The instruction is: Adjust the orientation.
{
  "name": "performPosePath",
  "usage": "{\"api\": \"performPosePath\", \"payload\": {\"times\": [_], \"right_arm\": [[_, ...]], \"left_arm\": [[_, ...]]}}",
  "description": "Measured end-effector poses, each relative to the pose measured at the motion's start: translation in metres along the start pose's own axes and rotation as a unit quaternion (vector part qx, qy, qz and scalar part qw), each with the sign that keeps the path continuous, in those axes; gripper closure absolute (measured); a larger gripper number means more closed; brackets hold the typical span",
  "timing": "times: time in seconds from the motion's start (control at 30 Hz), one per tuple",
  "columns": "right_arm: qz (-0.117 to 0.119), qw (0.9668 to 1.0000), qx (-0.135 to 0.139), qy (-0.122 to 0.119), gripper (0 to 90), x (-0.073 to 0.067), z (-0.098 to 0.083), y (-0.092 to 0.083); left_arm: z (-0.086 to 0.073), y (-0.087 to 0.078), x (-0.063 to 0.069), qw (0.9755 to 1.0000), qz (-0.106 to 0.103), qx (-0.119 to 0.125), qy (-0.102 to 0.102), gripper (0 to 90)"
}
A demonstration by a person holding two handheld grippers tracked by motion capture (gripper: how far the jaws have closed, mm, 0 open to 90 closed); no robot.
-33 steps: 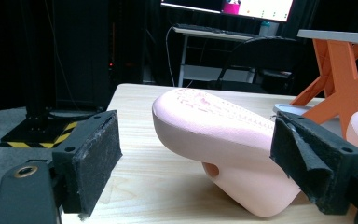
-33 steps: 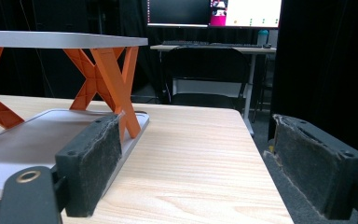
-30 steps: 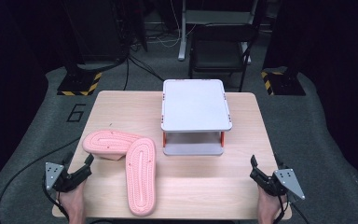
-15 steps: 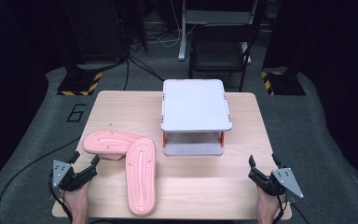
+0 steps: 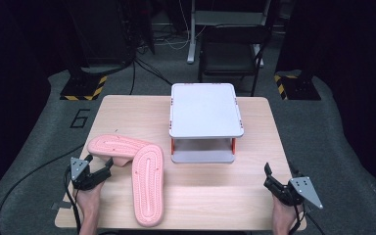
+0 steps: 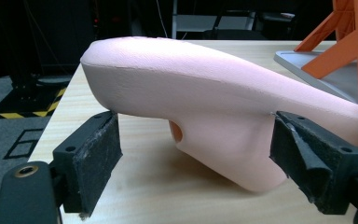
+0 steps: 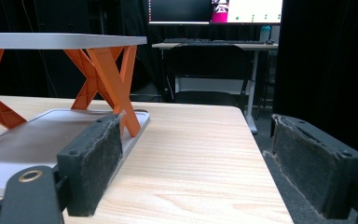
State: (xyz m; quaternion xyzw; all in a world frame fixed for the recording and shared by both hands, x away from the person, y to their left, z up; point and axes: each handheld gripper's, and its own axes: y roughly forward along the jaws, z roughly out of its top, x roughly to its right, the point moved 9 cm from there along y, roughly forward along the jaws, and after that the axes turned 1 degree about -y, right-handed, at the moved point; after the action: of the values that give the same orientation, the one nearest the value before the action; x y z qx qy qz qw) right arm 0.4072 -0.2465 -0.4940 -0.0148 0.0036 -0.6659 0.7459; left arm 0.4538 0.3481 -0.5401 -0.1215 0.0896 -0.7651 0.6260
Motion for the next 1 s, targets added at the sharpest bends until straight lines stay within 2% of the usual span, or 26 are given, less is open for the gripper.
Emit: {"api": "performPosePath", "payload": {"times": [0.17, 0.27, 0.33, 0.43, 0.5, 0.57, 0.67, 0.8, 0.83, 0.87, 0.93, 0.97, 1.0], "right_arm": [[-0.001, 1.0, 0.0, 0.004, 16.4, 0.003, 0.0, -0.001], [0.0, 1.0, -0.002, 0.004, 16.6, 0.003, -0.001, -0.001], [0.003, 1.0, -0.002, 0.005, 16.8, 0.003, -0.001, 0.0], [0.001, 1.0, -0.003, 0.002, 17.0, 0.004, -0.001, 0.0], [0.003, 1.0, -0.005, 0.004, 17.0, 0.003, -0.002, 0.0], [0.006, 0.9999, -0.006, 0.006, 17.2, 0.003, -0.002, 0.001], [0.007, 0.9999, -0.006, 0.004, 17.4, 0.003, -0.003, 0.001], [0.008, 0.9999, -0.01, 0.005, 17.5, 0.004, -0.004, 0.001], [0.009, 0.9999, -0.012, 0.007, 17.6, 0.004, -0.005, 0.002], [0.009, 0.9999, -0.013, 0.007, 17.6, 0.004, -0.005, 0.002], [0.009, 0.9999, -0.012, 0.007, 17.7, 0.004, -0.005, 0.002], [0.009, 0.9999, -0.013, 0.003, 17.8, 0.003, -0.005, 0.002], [0.01, 0.9998, -0.014, 0.001, 17.8, 0.003, -0.005, 0.002]], "left_arm": [[0.008, 0.012, -0.003, 1.0, 0.001, -0.003, -0.007, 16.4], [0.017, 0.021, -0.005, 0.9998, -0.001, -0.008, -0.018, 16.9], [0.021, 0.024, -0.004, 0.9998, -0.003, -0.001, -0.02, 17.4], [0.025, 0.03, -0.004, 0.9998, -0.005, -0.013, -0.013, 17.4], [0.029, 0.035, -0.003, 0.9996, -0.014, -0.009, -0.024, 18.4], [0.033, 0.043, -0.001, 0.9997, -0.017, -0.016, -0.011, 18.5], [0.038, 0.046, 0.001, 0.9995, -0.024, -0.008, -0.018, 19.4], [0.037, 0.045, 0.005, 0.9992, -0.035, -0.011, -0.016, 19.5], [0.035, 0.044, 0.008, 0.9988, -0.046, -0.013, -0.01, 20.3], [0.035, 0.045, 0.011, 0.9984, -0.055, -0.007, -0.013, 21.6], [0.035, 0.046, 0.012, 0.9982, -0.058, -0.005, -0.014, 22.7], [0.036, 0.049, 0.014, 0.9973, -0.071, -0.002, -0.017, 22.9], [0.037, 0.051, 0.014, 0.9974, -0.07, -0.002, -0.018, 22.7]]}}
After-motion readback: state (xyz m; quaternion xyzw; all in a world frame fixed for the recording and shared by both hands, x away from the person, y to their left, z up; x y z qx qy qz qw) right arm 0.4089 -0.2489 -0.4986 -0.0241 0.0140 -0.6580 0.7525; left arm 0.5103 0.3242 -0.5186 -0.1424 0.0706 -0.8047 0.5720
